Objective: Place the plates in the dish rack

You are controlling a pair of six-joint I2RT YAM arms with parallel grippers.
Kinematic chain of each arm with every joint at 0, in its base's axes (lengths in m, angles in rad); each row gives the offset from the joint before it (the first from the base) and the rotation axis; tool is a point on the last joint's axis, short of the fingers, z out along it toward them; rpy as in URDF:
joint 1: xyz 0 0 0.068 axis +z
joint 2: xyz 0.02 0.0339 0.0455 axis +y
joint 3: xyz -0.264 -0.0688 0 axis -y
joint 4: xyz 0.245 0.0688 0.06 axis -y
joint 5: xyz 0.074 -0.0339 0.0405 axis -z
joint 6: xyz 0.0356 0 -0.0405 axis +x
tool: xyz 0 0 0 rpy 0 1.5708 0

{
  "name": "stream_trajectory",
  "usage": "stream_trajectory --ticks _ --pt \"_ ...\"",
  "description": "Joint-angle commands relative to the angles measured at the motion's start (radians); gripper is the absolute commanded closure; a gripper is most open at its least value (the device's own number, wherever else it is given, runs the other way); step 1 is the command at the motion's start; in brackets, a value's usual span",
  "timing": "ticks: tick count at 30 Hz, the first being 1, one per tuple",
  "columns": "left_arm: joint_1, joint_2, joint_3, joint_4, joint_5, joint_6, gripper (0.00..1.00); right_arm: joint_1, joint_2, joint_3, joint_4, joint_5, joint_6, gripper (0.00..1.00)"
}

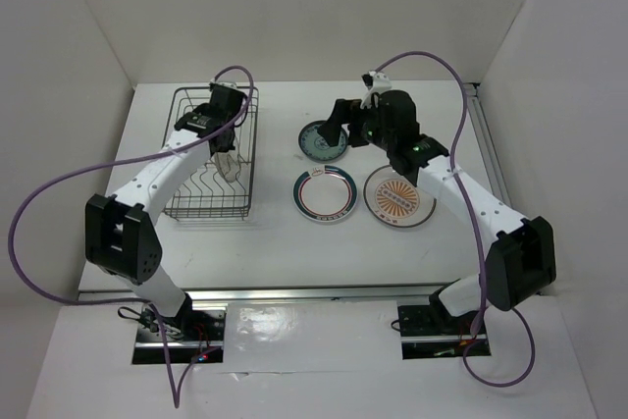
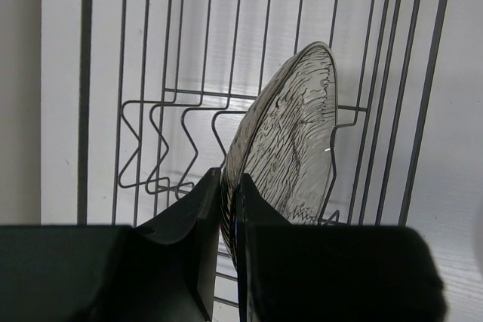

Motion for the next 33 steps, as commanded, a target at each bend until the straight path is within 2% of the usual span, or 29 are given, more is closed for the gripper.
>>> stream_trajectory --ticks 1,4,8,9,10,12,16,20,22,26,33 --pt "-0.005 0.017 -0.002 0.024 0.001 0.023 0.83 -0.006 -0.033 -0.017 0.025 -0.019 0.002 0.00" --pt "-0.005 0.042 0.007 0.014 0.012 0.023 0.80 -0.006 -0.033 -0.026 0.034 -0.019 0.013 0.00" --pt "-0.005 0.051 0.030 0.004 0.027 0.013 0.52 -0.006 -0.033 -0.026 0.043 -0.019 0.013 0.00" --pt "-0.005 0.051 0.030 -0.005 0.027 0.013 0.35 -0.006 -0.033 -0.026 0.043 -0.019 0.013 0.00" --pt "-0.005 0.051 0.030 -0.006 0.027 0.002 0.27 -0.006 -0.023 -0.026 0.043 -0.019 0.013 0.00" --pt "-0.005 0.037 0.030 -0.006 0.039 0.002 0.19 -0.006 -0.014 -0.026 0.043 -0.010 0.013 0.00" --pt "-0.005 -0.007 0.030 -0.006 0.039 -0.009 0.13 -0.030 0.035 0.009 0.043 0.036 -0.009 0.00" --pt "-0.005 -0.095 0.030 -0.006 0.073 -0.032 0.00 -0.108 0.154 0.076 0.034 0.056 -0.055 0.00" --pt "-0.005 -0.136 0.030 0.008 0.087 -0.032 0.00 -0.165 0.243 0.105 0.034 0.013 -0.065 0.00" --pt "-0.005 -0.234 -0.008 0.070 0.148 -0.041 0.00 -0.188 0.354 0.147 0.069 -0.007 -0.075 0.01" --pt "-0.005 -0.369 -0.082 0.180 0.424 0.002 0.00 -0.239 0.569 0.279 0.052 -0.134 -0.088 0.11"
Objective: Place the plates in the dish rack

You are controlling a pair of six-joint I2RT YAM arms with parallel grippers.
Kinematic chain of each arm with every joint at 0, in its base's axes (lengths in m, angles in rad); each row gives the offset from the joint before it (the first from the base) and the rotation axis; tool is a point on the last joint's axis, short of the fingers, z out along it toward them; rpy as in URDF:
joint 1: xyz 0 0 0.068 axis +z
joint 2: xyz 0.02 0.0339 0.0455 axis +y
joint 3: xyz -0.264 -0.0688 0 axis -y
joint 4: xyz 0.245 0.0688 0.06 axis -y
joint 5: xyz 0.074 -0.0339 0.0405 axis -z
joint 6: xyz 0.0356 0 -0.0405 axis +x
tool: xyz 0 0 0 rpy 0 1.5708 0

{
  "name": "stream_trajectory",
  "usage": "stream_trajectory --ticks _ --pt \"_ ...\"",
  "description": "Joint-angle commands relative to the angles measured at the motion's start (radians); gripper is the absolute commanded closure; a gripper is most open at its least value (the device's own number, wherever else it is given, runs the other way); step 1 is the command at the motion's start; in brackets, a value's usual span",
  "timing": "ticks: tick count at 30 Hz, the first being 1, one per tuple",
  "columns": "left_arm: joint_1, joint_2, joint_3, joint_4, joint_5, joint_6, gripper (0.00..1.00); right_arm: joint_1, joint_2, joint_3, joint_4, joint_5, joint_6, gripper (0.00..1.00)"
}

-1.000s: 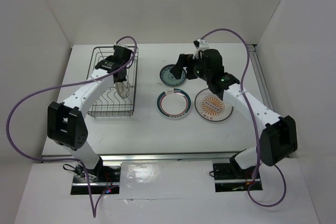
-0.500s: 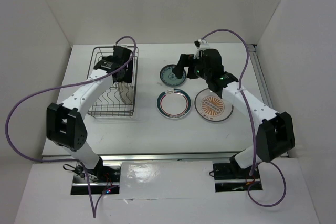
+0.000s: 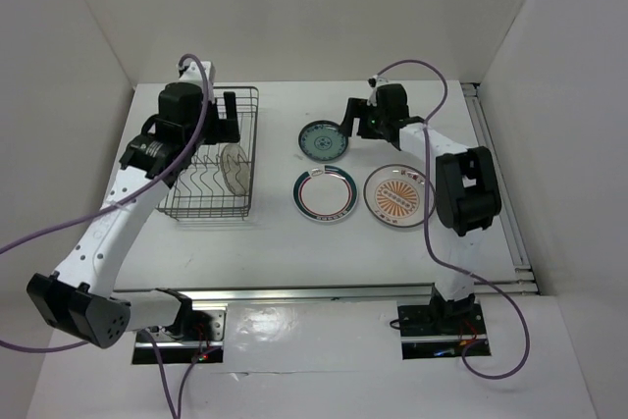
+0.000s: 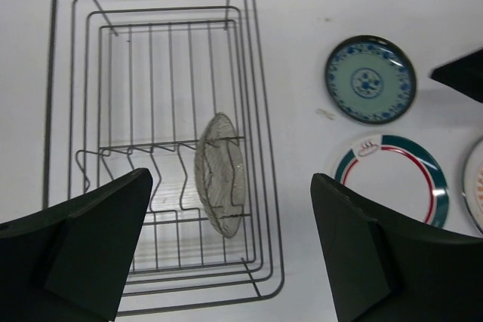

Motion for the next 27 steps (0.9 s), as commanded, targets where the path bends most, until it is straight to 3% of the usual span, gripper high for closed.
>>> stream_trajectory --ticks 1,9,13,22,26,27 --pt "-0.003 -0.034 -0.030 0.076 0.181 0.020 0.00 -0.018 0.060 0.072 0.027 -0.079 -0.008 0.12" --pt "-0.003 -0.025 -0.030 0.085 0.225 0.020 0.00 -0.036 0.172 0.084 0.058 -0.091 0.015 0.18" --pt "-0.003 -0.025 -0.030 0.085 0.191 0.011 0.00 -0.045 0.210 0.095 0.069 -0.146 0.037 0.31" --pt "-0.003 0.010 -0.021 0.085 0.191 0.011 0.00 -0.036 0.275 0.145 0.072 -0.143 0.072 0.34" --pt "-0.003 0.020 -0.021 0.085 0.191 0.011 0.00 -0.027 0.314 0.182 0.043 -0.132 0.072 0.41" --pt "-0.003 0.029 -0.021 0.085 0.182 0.011 0.00 -0.027 0.315 0.191 0.043 -0.132 0.072 0.49"
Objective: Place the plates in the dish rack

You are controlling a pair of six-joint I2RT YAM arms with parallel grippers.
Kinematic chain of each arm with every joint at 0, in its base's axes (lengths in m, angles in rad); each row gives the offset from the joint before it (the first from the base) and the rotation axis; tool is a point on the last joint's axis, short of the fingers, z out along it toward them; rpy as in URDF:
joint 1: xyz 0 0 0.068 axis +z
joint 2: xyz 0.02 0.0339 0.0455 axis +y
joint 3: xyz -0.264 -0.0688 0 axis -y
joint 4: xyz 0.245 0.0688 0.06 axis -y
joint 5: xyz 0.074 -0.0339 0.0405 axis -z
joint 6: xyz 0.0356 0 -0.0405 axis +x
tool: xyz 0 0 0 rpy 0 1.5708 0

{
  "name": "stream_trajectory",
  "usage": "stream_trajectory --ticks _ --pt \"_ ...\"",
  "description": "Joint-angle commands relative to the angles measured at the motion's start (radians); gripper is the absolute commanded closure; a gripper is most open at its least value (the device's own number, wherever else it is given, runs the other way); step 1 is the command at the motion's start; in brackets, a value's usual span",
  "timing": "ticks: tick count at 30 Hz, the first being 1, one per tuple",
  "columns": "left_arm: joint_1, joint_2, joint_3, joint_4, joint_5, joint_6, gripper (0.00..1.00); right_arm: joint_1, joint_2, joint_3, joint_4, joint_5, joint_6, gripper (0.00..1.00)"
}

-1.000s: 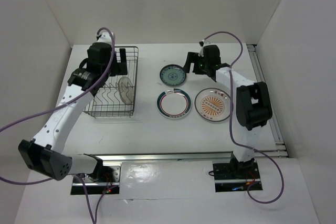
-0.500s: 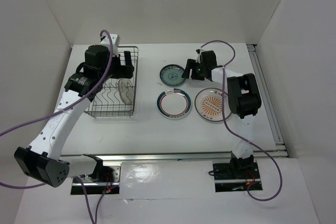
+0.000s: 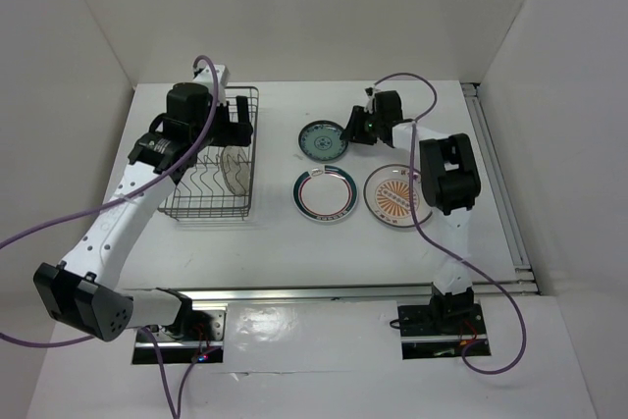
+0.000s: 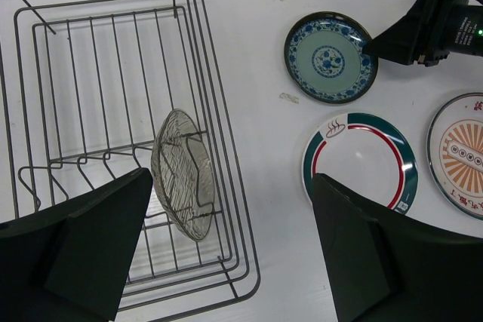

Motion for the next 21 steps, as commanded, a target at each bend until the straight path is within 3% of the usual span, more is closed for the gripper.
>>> stream_trajectory --ticks 1,7,9,11,14,16,21 --pt "-0.003 0.007 0.008 0.041 -0.007 0.007 0.00 0.009 0.048 0.041 -0.005 0.010 0.012 0.53" --pt "-0.003 0.007 0.008 0.041 -0.007 0.007 0.00 0.009 0.087 0.064 -0.029 0.001 0.012 0.58" --pt "-0.003 0.018 0.008 0.041 -0.007 0.007 0.00 0.009 0.087 0.075 -0.029 0.001 0.012 0.65" --pt "-0.003 0.018 0.008 0.041 -0.007 0.007 0.00 0.018 0.096 0.075 -0.029 0.001 0.021 0.80" --pt "-0.003 0.029 0.008 0.031 -0.016 0.007 0.00 0.018 0.116 0.086 -0.038 0.001 0.030 0.95" --pt "-0.003 0.029 0.008 0.031 -0.016 0.007 0.00 0.018 0.116 0.095 -0.047 0.001 0.030 1.00" --pt "-0.003 0.067 0.020 0.031 0.011 -0.016 0.00 0.018 0.062 0.074 -0.046 0.016 0.030 1.00"
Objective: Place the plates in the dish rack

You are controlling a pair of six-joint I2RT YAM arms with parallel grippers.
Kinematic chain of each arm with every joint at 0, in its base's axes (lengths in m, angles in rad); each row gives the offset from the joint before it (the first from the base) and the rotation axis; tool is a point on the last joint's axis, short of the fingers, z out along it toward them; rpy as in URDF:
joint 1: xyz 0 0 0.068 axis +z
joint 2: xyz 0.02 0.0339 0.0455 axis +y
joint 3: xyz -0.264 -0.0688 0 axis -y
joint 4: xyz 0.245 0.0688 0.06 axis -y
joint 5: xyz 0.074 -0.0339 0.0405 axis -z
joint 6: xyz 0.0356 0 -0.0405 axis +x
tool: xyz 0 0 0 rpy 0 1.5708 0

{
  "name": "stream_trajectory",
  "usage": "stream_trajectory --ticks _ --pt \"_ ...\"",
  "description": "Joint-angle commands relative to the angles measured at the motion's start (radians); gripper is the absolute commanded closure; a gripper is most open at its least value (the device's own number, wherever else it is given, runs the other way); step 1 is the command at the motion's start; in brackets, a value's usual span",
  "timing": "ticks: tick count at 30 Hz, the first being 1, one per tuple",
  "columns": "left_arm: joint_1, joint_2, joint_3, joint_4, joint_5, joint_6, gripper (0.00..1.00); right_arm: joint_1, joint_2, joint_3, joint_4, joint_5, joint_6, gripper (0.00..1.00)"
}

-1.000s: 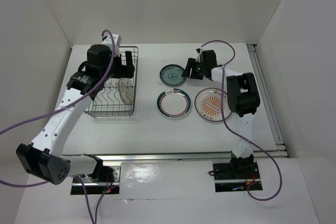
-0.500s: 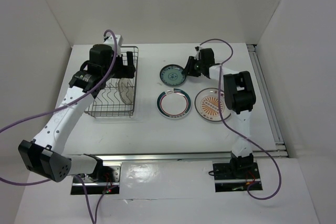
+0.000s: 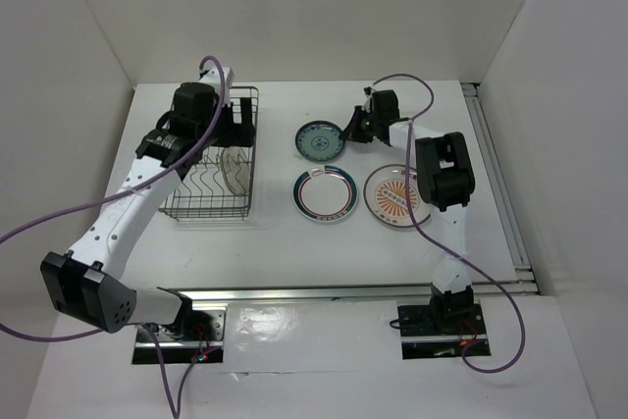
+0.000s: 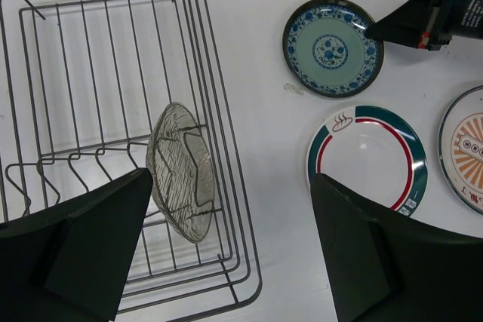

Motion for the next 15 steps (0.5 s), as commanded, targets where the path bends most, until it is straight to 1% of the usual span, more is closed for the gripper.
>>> stream_trajectory --ticks 1,4,5,7,10,15 --pt "-0.003 0.038 0.020 0.030 0.037 -0.013 0.00 0.014 -0.039 -0.016 -0.035 0.057 -0.019 1.00" --pt "-0.003 0.089 0.031 0.030 0.099 -0.039 0.00 0.026 -0.140 -0.050 0.023 0.085 -0.008 1.00" --pt "-0.003 0.098 0.031 0.053 0.113 -0.049 0.02 0.041 -0.181 -0.050 0.023 0.118 -0.008 1.00" --pt "-0.003 0.110 0.022 0.078 0.165 -0.050 0.02 0.055 -0.217 -0.024 0.009 0.140 -0.017 1.00" --pt "-0.003 0.110 0.011 0.104 0.183 -0.059 0.02 0.065 -0.292 -0.024 0.029 0.140 -0.008 1.00" --pt "-0.003 0.101 -0.009 0.139 0.235 -0.059 0.00 0.085 -0.396 -0.047 0.071 0.047 -0.008 1.00"
